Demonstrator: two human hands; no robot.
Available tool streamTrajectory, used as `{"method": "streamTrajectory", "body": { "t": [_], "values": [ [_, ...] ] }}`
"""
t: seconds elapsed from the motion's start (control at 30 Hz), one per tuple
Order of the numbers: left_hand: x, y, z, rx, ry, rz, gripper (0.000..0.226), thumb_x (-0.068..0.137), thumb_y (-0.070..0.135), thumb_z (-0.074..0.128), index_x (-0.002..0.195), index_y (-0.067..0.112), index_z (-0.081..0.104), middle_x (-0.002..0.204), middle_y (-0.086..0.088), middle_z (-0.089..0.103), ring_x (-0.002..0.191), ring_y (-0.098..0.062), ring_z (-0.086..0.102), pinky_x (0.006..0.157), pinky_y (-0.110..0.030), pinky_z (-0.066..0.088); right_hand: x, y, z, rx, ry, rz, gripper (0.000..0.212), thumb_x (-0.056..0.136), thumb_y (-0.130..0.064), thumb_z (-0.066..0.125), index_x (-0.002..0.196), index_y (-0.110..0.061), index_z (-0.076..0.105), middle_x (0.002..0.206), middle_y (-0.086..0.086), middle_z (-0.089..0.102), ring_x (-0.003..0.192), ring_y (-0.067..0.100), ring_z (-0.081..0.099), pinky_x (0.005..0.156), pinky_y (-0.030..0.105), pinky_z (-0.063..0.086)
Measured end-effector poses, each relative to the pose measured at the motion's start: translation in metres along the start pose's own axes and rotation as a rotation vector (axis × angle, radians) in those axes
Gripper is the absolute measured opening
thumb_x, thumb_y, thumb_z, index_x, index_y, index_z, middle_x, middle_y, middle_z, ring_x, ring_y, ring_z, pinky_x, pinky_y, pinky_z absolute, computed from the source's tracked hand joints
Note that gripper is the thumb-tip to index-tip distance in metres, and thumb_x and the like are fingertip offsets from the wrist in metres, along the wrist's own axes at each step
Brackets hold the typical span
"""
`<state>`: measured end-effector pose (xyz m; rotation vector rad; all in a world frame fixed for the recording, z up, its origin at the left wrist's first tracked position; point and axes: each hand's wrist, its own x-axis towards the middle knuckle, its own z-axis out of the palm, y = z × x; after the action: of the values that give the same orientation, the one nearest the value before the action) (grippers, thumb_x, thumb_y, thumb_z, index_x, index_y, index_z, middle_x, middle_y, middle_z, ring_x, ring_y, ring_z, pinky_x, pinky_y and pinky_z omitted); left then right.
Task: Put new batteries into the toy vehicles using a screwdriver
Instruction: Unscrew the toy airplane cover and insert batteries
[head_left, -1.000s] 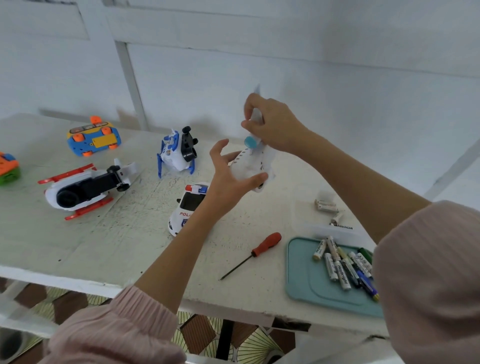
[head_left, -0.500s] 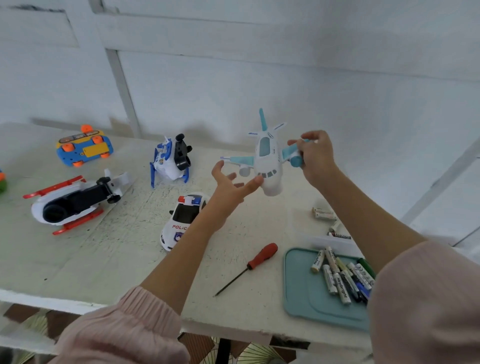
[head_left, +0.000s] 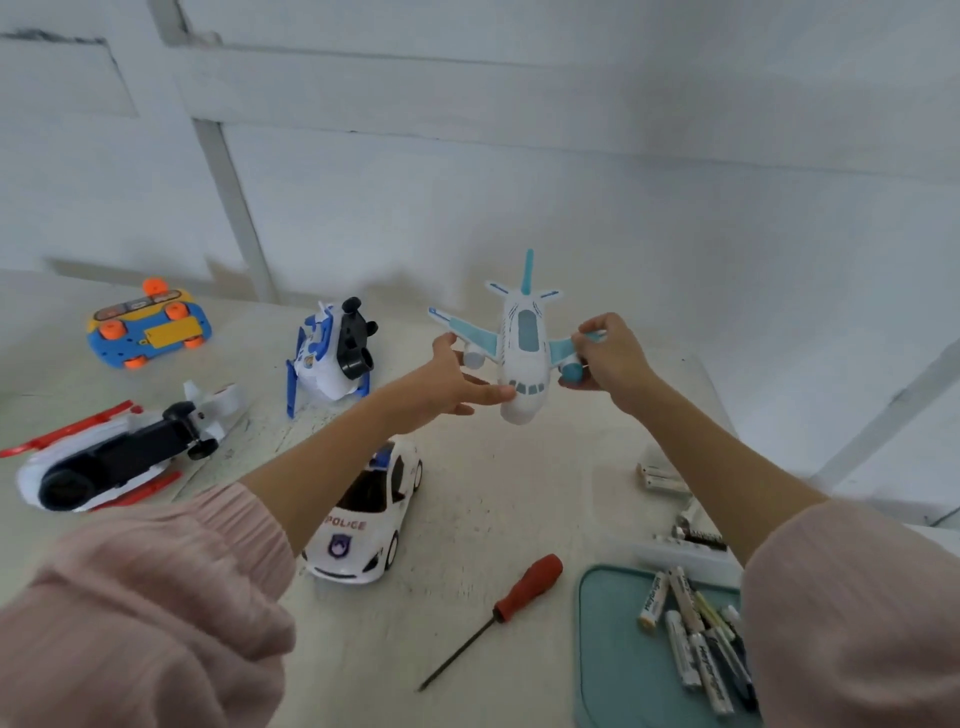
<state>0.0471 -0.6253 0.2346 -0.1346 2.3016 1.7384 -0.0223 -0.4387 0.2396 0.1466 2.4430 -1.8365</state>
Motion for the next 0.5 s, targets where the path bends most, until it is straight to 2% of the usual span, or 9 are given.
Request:
{"method": "streamTrajectory", "body": {
  "t": [0.1,0.23,0.4,0.5],
  "values": [
    [0.015,0.0,-0.01,0.132,-0.04,-0.056,0.115,0.074,0.029,0.077,0.149,0.013,-0.008,0.151,-0.008,0.026,0.124,-0.024,0.048,0.1,-0.042,0.047,0.014,0.006,0.006,0.001,-0.039,0.039,0.021,0.091,-0.012,0.055,0.107,-0.013,0.041,0.12,0.018,0.044,0.1,0.035,0.06,0.059,0.033,0.058],
    [0.029,-0.007,-0.017,0.244,-0.107,-0.125,0.116,0.078,0.032,0.075,0.148,0.01,-0.015,0.155,-0.008,0.017,0.13,-0.026,0.042,0.097,-0.04,0.049,0.026,0.019,0.013,-0.029,-0.092,0.046,0.028,0.089,-0.011,0.059,0.11,-0.012,0.041,0.119,0.018,0.043,0.101,0.035,0.059,0.069,0.036,0.056],
    [0.041,-0.019,-0.021,0.305,-0.13,-0.156,0.116,0.078,0.035,0.074,0.148,0.012,-0.016,0.156,-0.005,0.014,0.129,-0.026,0.043,0.094,-0.037,0.051,0.036,0.034,0.021,-0.071,-0.103,0.045,0.026,0.089,-0.013,0.059,0.108,-0.014,0.042,0.117,0.017,0.043,0.097,0.033,0.059,0.07,0.038,0.057],
    [0.046,-0.023,-0.023,0.301,-0.133,-0.167,0.117,0.078,0.034,0.075,0.148,0.014,-0.015,0.155,-0.005,0.017,0.126,-0.024,0.044,0.092,-0.037,0.052,0.04,0.038,0.025,-0.144,-0.102,0.038,0.026,0.09,-0.016,0.058,0.111,-0.014,0.043,0.112,0.015,0.046,0.089,0.029,0.059,0.059,0.028,0.055]
  ]
}}
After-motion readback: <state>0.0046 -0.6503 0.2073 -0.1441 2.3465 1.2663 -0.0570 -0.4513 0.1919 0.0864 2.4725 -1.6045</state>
